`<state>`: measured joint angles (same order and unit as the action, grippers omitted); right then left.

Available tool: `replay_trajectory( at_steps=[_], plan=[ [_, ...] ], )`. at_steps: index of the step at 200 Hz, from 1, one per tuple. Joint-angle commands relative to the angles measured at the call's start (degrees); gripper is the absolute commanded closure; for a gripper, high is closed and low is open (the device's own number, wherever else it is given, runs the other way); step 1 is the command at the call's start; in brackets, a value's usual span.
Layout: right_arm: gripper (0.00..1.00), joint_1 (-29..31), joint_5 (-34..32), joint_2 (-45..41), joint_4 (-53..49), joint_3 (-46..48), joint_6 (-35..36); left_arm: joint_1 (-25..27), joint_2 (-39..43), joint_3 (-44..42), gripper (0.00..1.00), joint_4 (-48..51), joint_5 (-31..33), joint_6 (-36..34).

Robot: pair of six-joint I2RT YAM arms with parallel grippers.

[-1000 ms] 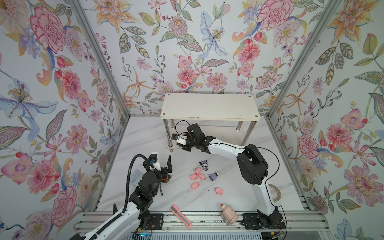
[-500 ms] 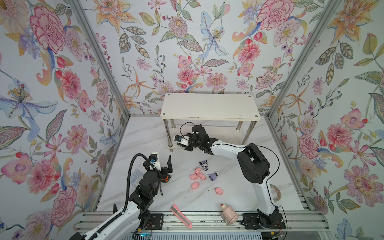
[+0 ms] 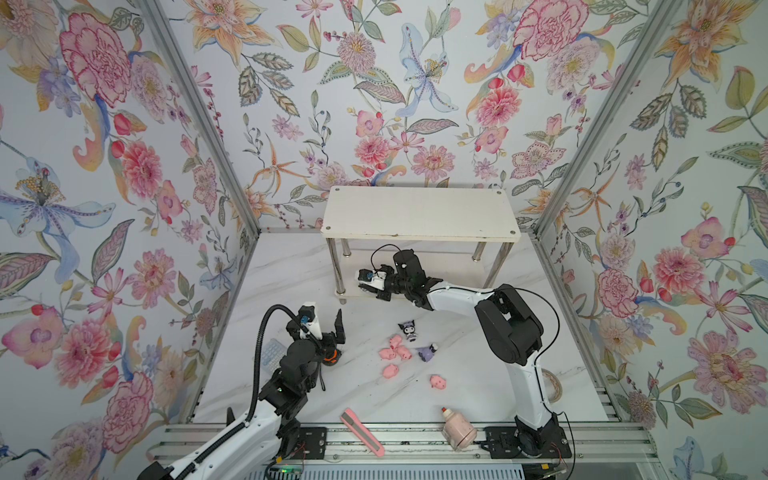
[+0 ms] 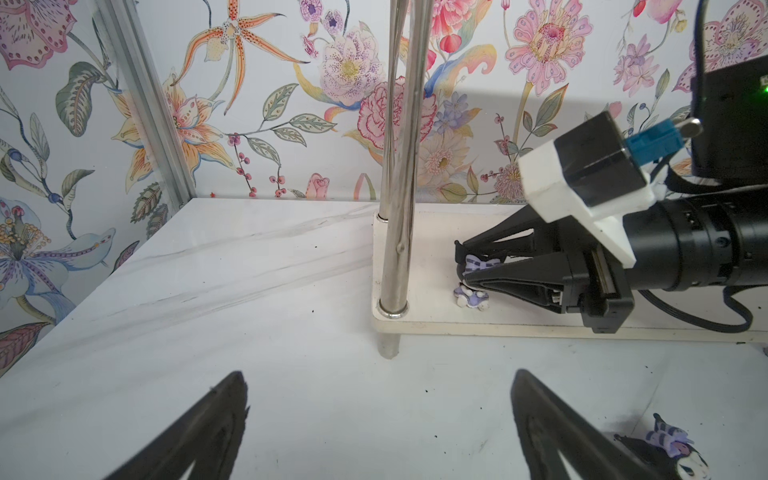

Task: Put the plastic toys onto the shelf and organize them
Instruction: 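Carry the figure to the lower shelf with the right gripper while the left withdraws, then lower the Kuromi figure onto the lower shelf board and open the right gripper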

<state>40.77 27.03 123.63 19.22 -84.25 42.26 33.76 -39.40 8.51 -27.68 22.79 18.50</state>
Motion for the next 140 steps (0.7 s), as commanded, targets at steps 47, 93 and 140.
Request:
replay_trajectory(
  at_steps=[47, 93, 140],
  plan=[
    [0.49, 0.2, 1.6, 0.5, 0.8, 0.7, 1.3, 0.2, -0.4, 1.5, 0.01, 0.1, 0.7, -0.8],
    [0.24, 0.8, 0.4, -1.1, 1.2, 1.9, 0.8, 0.3, -1.3, 1.5, 0.01, -0.5, 0.2, -0.9],
    [0.22, 1.7, -2.3, -5.8, 3.9, 6.7, -3.1, 0.3, 0.8, 1.0, 0.01, -1.1, -1.4, 0.6]
  ],
)
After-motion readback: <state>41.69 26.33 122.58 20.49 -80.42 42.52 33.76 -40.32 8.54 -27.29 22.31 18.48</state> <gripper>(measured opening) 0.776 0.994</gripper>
